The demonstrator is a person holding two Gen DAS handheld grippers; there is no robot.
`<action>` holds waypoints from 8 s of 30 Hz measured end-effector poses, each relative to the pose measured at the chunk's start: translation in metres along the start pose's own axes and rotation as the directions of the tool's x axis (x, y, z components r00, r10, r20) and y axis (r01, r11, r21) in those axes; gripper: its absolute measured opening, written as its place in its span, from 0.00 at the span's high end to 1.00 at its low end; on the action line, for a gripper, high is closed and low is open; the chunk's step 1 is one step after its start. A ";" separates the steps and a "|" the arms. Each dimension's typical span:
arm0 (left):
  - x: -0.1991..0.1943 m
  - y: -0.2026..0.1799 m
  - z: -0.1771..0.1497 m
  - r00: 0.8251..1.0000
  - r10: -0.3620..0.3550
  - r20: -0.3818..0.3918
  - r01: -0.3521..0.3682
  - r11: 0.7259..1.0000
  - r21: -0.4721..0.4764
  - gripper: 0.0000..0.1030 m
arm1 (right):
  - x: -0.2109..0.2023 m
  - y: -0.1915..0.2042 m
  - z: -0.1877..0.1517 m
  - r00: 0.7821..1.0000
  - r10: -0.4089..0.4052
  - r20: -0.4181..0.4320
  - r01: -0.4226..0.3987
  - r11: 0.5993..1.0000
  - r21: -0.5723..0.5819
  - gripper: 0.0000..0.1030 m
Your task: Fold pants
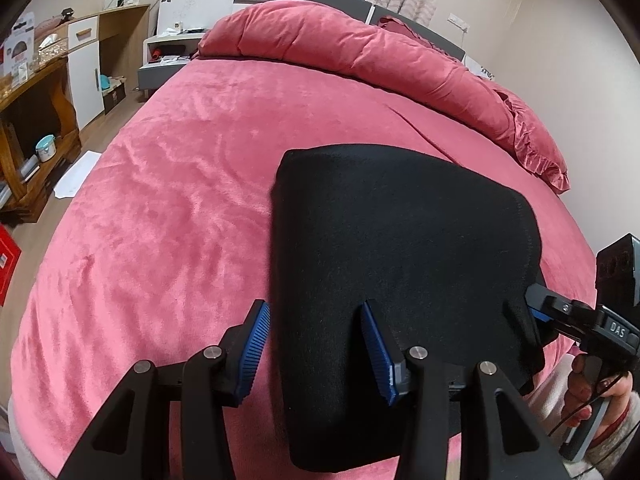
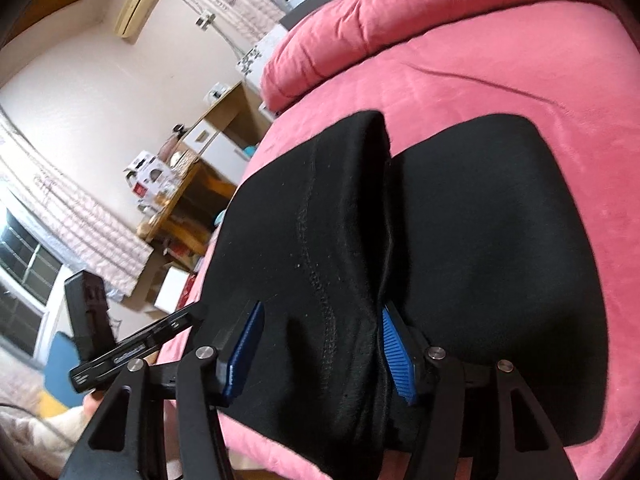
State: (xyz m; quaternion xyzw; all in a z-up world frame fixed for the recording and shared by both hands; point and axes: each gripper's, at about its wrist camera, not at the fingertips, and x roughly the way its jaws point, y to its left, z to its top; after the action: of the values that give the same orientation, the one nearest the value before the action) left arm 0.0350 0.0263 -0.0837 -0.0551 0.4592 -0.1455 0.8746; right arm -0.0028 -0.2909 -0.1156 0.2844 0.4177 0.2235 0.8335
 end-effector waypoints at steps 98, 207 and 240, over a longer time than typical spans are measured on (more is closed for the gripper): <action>0.057 -0.116 0.084 0.998 0.052 -0.020 -0.041 0.929 0.367 0.42 | 0.002 0.011 0.072 0.842 -0.517 0.151 0.537 0.781 -0.320 0.68; 0.050 -0.027 -0.005 0.872 -0.352 -0.342 0.384 0.923 0.029 0.19 | -0.047 -0.105 -0.004 0.998 -0.051 0.027 0.041 0.955 0.295 0.24; 0.022 -0.086 -0.002 0.958 -0.179 -0.222 0.241 0.923 0.298 0.49 | -0.053 -0.061 0.013 0.990 -0.101 0.097 0.087 0.987 0.138 0.52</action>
State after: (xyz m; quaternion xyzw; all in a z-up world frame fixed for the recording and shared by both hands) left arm 0.0278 -0.0627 -0.0825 0.0537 0.5023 -0.3164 0.8029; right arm -0.0133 -0.3719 -0.1195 0.3308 0.4006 0.1404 0.8428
